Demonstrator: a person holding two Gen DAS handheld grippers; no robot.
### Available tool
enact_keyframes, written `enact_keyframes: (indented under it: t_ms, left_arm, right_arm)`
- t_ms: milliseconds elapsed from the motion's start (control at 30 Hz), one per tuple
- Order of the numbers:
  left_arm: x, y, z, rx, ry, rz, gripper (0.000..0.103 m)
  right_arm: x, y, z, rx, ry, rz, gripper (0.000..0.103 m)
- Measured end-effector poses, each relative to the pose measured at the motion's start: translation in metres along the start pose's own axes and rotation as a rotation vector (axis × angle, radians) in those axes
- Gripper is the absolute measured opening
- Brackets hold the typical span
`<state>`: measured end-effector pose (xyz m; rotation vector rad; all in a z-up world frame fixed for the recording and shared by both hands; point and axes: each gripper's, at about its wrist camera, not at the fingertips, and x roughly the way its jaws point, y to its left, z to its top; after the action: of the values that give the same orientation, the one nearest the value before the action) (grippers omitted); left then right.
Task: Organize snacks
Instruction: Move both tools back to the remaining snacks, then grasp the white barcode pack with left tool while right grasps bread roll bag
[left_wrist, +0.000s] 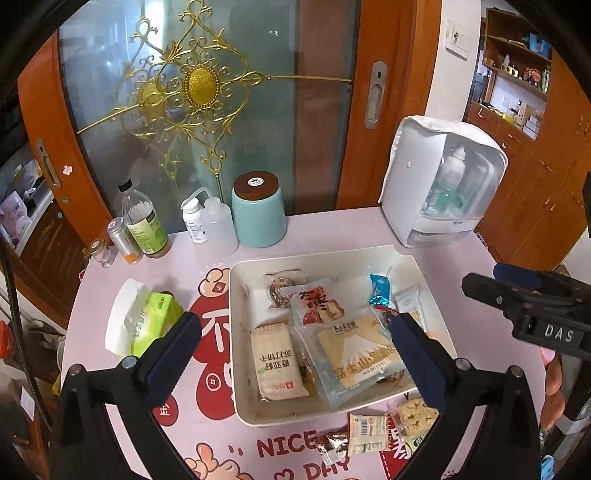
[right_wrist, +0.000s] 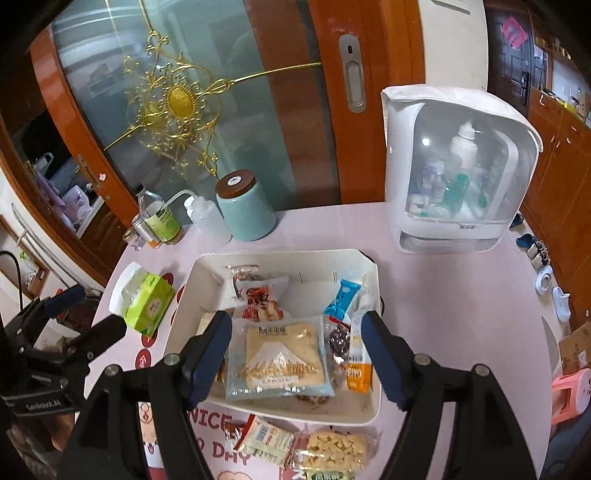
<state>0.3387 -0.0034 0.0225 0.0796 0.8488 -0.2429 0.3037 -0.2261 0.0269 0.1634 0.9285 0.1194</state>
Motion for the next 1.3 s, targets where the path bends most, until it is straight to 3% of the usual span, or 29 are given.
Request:
enact_keyframes:
  t_ms: [367,667,1000,1067,1300]
  left_arm:
    - [-0.021,-0.020,-0.028,-0.011,0.005,-0.043,0.102]
    - [-0.020,-0.051,-0.087,0.015,0.043,-0.108,0.102]
    - [0.049,-0.075,-0.161,0.028,0.215,-0.201,0.102]
    - [0.068,-0.079,-0.173,0.042,0.258,-0.221,0.098]
    - [0.111,-0.078,-0.191,0.062,0.320,-0.224,0.091]
  right_arm:
    - [-0.023,-0.013,-0.039,-0.025,-0.009,-0.005,0.076]
    - [-0.015,-0.040,-0.088,-0.024,0.033,-0.027,0.076]
    - [0.044,-0.064,-0.150,0.000,0.225,-0.026,0.076]
    - [0.058,-0.067,-0.161,0.016,0.252,-0.026,0.076]
    - [0.104,-0.073,-0.177,0.107,0.350,0.007,0.076]
